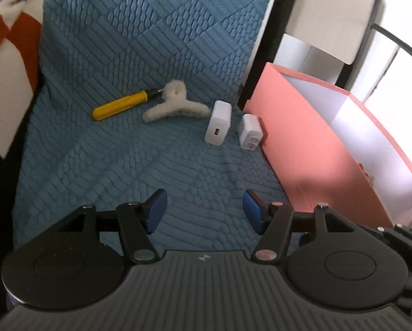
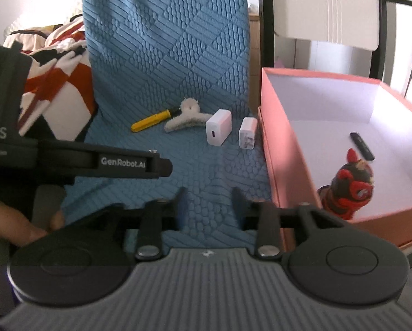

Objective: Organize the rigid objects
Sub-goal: 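Move the left tool back toward the white chargers on the seat, then close the left gripper on the white charger brick and lift, then grasp the small white plug charger with the right gripper while the left holds the brick, then carry both chargers over the pink box with both grippers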

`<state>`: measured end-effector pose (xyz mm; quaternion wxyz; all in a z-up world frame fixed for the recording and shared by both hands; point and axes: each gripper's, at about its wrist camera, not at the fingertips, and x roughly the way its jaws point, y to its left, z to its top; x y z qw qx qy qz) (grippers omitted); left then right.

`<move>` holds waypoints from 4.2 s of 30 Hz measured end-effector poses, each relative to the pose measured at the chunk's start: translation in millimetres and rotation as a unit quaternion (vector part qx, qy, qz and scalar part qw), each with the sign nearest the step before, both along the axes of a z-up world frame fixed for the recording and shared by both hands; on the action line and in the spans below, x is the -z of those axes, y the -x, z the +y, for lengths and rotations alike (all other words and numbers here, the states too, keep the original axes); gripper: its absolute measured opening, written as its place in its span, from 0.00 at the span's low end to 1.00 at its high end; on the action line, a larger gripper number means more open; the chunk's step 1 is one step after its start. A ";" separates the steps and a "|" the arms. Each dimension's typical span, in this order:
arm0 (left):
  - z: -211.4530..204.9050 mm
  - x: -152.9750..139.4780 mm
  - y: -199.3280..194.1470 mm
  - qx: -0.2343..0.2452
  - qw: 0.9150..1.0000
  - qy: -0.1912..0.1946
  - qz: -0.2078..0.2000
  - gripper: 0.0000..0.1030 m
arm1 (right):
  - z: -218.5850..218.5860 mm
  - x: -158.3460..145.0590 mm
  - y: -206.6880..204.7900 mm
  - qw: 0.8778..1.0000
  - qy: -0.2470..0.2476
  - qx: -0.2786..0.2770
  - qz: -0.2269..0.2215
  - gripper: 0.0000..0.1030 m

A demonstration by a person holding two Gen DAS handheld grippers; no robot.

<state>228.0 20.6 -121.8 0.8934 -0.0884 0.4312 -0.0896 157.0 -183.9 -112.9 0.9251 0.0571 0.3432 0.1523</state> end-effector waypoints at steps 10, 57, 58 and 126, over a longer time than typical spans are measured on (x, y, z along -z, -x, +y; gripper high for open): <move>12.4 23.4 -74.7 0.014 1.000 0.024 0.013 0.64 | 21.6 23.9 -48.2 0.999 0.034 0.032 0.002 0.37; -26.6 60.5 -164.9 0.046 0.997 0.035 0.045 0.33 | 33.9 57.4 -137.2 0.991 0.070 0.108 0.018 0.07; -24.1 60.0 -160.4 0.041 0.997 0.036 0.047 0.33 | 33.1 56.7 -134.3 0.992 0.069 0.106 0.022 0.07; 30.0 41.0 -1.8 -0.115 0.984 0.082 0.106 0.34 | 29.9 47.1 -101.0 0.993 0.015 0.062 0.101 0.29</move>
